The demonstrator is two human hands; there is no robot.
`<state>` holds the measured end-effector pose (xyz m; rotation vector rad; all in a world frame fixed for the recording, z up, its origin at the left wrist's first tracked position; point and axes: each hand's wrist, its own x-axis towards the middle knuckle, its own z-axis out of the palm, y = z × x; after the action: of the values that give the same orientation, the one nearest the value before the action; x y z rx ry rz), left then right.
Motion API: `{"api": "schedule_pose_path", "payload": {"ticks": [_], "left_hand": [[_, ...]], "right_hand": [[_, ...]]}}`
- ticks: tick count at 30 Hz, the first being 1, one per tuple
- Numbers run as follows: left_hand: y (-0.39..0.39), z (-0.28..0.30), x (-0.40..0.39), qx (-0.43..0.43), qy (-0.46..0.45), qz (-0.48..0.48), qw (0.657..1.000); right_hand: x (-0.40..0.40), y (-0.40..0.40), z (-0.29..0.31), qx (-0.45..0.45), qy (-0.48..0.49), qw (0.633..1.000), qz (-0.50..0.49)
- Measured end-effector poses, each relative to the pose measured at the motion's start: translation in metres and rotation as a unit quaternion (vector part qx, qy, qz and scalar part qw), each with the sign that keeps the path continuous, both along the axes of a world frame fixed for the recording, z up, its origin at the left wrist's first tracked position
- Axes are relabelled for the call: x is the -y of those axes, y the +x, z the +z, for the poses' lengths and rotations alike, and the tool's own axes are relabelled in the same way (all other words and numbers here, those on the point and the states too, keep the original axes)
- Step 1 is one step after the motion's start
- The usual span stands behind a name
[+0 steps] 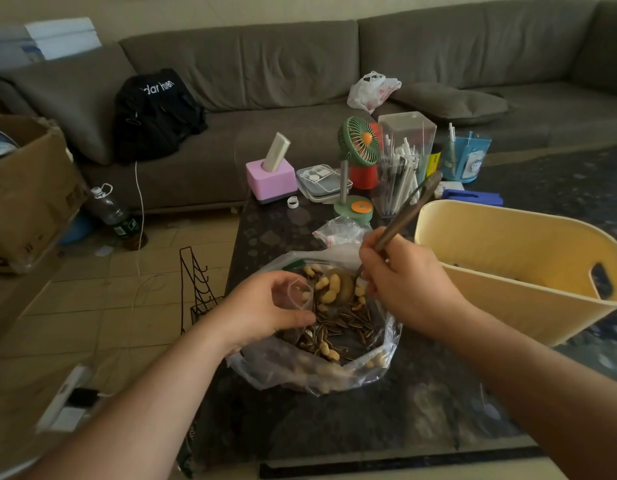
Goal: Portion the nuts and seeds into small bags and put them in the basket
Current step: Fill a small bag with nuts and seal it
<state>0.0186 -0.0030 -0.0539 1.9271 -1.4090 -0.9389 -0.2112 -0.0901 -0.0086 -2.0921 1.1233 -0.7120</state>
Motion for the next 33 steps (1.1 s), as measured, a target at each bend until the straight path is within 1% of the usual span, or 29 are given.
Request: {"api": "schedule_pose_path", "payload": {"ticks": [3,5,9,12,15,18,24,26,29,31,33], "left_hand": [[-0.007,-0.003,0.003,0.030,-0.023,0.023,0.999],[-0.016,-0.004,0.005,0.048,-0.036,0.044,0.997],[-0.032,-0.010,0.011,0.049,-0.047,0.069,0.995],[-0.038,-0.010,0.012,0.054,-0.054,0.075,0.994],[-0.039,-0.010,0.013,0.040,-0.056,0.077,0.995],[-0.039,-0.011,0.013,0.035,-0.059,0.073,0.995],[-0.035,-0.015,0.013,-0.012,-0.070,0.099,0.993],[-0.032,-0.014,0.013,-0.030,-0.073,0.115,0.990],[-0.023,-0.011,0.014,-0.044,-0.083,0.139,0.986],[-0.015,-0.007,0.014,-0.065,-0.096,0.158,0.981],[-0.008,-0.008,0.014,-0.104,-0.114,0.176,0.972]], "right_hand": [[0.003,-0.003,0.014,-0.019,-0.112,0.994,0.007],[0.005,-0.004,0.020,-0.013,-0.150,0.989,0.018],[0.002,0.000,0.024,-0.005,-0.228,0.972,0.058],[-0.002,0.002,0.019,-0.030,-0.279,0.955,0.093],[-0.002,0.004,0.011,-0.060,-0.302,0.945,0.107],[0.000,0.005,0.007,-0.056,-0.308,0.943,0.114],[-0.003,0.004,0.007,-0.034,-0.331,0.935,0.120],[-0.003,0.004,0.009,-0.016,-0.324,0.939,0.117],[0.003,0.000,0.010,-0.004,-0.259,0.963,0.078],[0.009,-0.002,0.009,-0.047,-0.182,0.981,0.051],[0.012,-0.002,0.007,-0.125,-0.089,0.988,0.036]]}}
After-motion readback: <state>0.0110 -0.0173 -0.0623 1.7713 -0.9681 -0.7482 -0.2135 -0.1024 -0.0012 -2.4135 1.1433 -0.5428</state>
